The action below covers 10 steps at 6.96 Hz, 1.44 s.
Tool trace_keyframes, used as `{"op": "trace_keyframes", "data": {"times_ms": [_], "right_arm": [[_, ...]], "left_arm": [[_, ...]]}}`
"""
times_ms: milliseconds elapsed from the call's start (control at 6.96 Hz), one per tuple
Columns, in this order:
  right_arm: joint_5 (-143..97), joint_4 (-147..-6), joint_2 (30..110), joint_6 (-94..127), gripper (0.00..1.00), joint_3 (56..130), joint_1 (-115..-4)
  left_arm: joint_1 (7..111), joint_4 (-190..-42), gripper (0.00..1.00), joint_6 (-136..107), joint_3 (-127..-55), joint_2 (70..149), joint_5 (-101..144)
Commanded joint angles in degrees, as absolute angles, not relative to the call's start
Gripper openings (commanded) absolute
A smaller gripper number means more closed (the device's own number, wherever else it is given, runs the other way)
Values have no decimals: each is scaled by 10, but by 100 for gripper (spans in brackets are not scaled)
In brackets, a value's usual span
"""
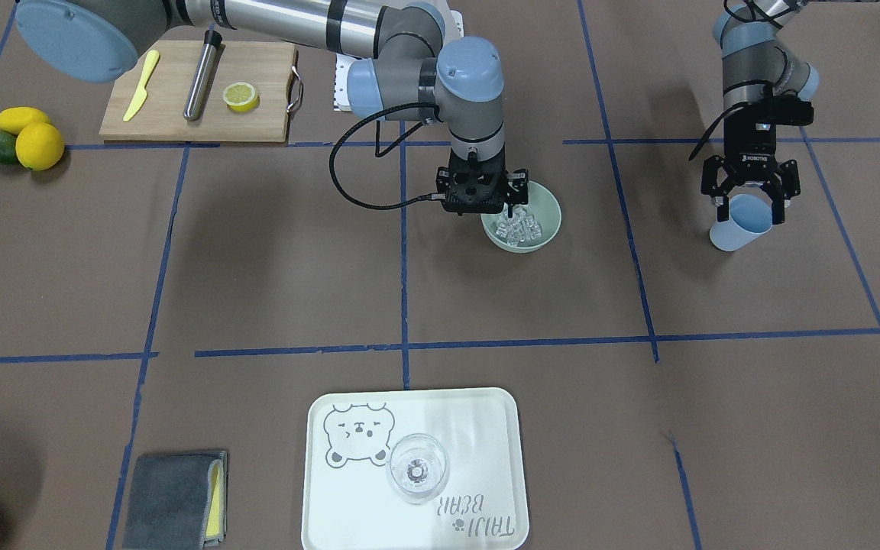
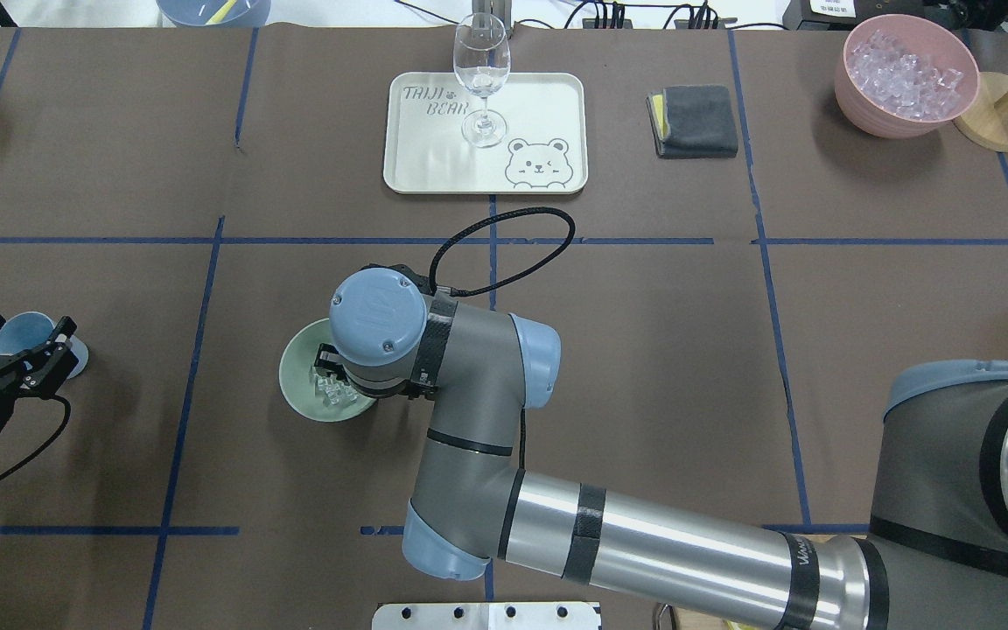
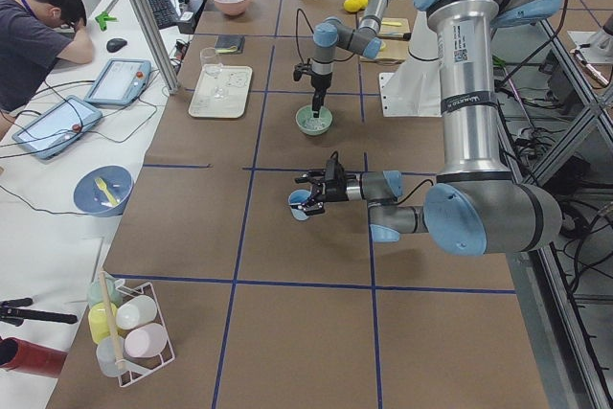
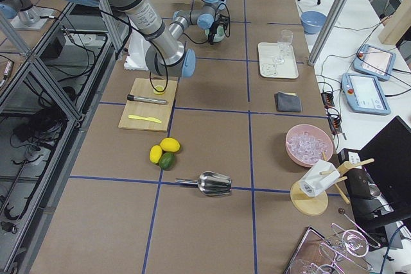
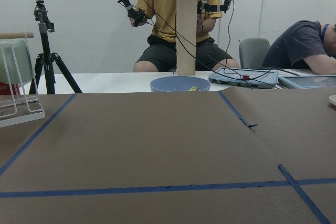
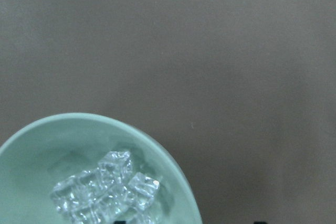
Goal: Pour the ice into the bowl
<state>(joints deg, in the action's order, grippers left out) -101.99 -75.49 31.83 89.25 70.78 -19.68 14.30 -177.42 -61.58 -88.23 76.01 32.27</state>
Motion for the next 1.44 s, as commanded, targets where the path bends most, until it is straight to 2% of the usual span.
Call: {"op": "trace_keyframes", "data": {"times_ms": [0,287,574,718,862,1149,1293], "right_arm": [[-1018,-754,321,885,0,715,-195],[-1018,-756,322,882,0,745,-197],[-1023,-778,366,882,0,834,-220],[-1025,-832,420,877,0,932,-238],[-1025,-883,471,841,0,1016,-253],[-1089,-909,589,755,0,1120,-341],[-1117,-907,631,703,0,1133,-391]], "left_arm": [[176,-1774,99,-566,-913,758,362],[255,-1771,99,-485,-949,758,458],[410,-1759,99,-400,-954,765,687],[481,-1700,99,-371,-954,772,771],[509,-1606,100,-327,-963,797,775],[562,-1541,100,-209,-965,809,822],[591,-1489,100,-173,-969,811,869]]}}
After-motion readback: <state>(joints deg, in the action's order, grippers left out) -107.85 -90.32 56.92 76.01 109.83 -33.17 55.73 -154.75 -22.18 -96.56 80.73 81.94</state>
